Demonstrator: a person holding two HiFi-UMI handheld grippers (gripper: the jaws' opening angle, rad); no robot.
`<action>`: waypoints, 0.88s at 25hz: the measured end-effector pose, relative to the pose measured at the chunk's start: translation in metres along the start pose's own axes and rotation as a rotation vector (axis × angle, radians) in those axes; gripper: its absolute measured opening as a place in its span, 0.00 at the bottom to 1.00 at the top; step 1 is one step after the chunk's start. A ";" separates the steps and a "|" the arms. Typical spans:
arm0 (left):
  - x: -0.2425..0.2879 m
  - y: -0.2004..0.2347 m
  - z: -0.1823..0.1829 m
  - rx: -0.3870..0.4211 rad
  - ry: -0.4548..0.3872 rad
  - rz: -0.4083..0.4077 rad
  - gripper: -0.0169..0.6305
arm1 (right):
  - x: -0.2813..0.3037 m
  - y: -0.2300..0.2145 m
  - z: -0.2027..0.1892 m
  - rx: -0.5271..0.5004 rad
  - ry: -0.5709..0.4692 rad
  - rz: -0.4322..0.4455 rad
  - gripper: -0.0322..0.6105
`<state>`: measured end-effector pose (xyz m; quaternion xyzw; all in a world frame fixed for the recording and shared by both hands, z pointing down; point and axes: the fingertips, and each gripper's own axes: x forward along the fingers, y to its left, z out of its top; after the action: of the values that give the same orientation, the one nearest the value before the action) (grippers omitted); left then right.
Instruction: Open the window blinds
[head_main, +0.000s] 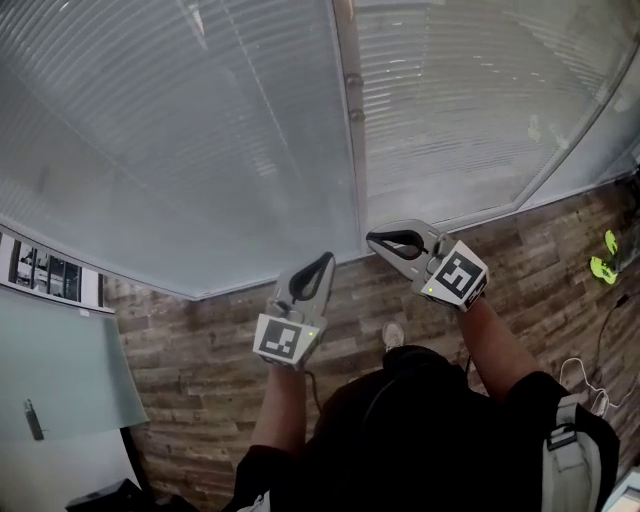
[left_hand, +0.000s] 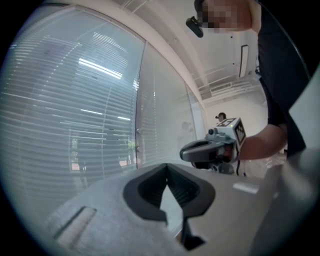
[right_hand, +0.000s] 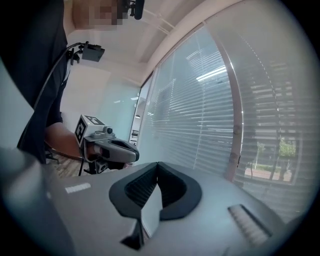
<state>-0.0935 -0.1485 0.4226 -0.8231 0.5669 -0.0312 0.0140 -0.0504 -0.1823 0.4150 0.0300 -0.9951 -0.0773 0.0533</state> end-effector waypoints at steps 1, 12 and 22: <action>0.007 0.002 0.001 0.002 0.006 0.007 0.03 | 0.000 -0.008 0.001 0.000 -0.007 0.006 0.06; 0.066 0.018 0.014 0.075 0.007 0.094 0.03 | -0.019 -0.074 0.001 0.007 -0.075 0.045 0.06; 0.101 0.018 0.024 0.095 0.046 0.090 0.03 | -0.027 -0.120 0.002 -0.003 -0.127 0.019 0.06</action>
<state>-0.0727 -0.2494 0.4010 -0.7940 0.6016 -0.0766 0.0414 -0.0173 -0.2981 0.3917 0.0156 -0.9966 -0.0801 -0.0091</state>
